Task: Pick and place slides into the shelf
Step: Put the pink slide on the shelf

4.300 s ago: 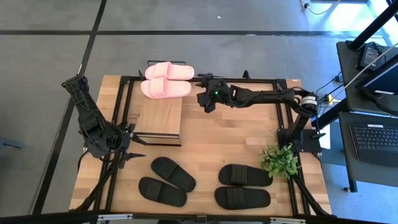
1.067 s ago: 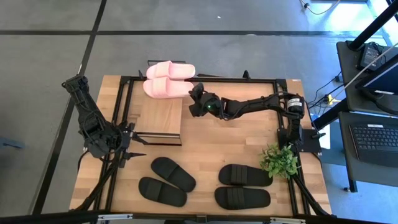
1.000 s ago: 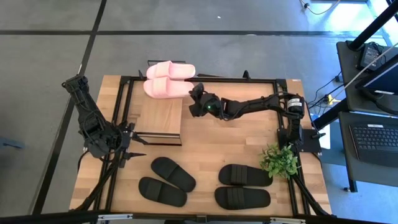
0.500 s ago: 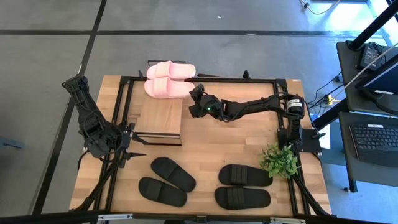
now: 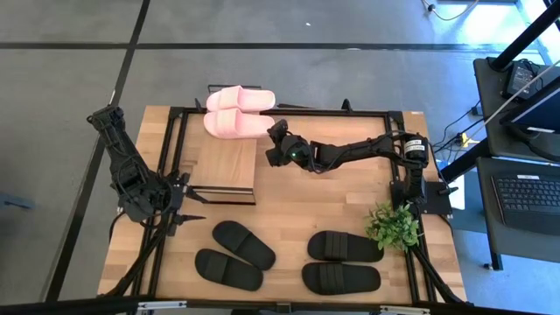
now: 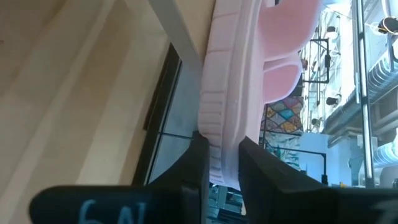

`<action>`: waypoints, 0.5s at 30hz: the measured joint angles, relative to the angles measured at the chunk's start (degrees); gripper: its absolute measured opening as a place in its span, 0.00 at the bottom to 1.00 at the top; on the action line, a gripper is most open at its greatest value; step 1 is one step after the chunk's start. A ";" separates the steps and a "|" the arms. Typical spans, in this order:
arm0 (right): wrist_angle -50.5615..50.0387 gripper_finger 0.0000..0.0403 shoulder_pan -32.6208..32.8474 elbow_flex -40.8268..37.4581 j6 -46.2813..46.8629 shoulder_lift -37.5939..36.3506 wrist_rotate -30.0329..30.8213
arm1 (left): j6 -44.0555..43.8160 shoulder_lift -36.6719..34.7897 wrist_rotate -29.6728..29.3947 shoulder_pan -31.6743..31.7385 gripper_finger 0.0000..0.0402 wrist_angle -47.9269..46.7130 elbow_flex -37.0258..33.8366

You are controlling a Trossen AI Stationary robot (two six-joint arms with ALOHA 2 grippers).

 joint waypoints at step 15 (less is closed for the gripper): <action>0.17 0.27 -0.26 0.00 -0.06 -0.02 1.29 | -0.31 0.00 0.11 0.00 0.54 0.01 0.00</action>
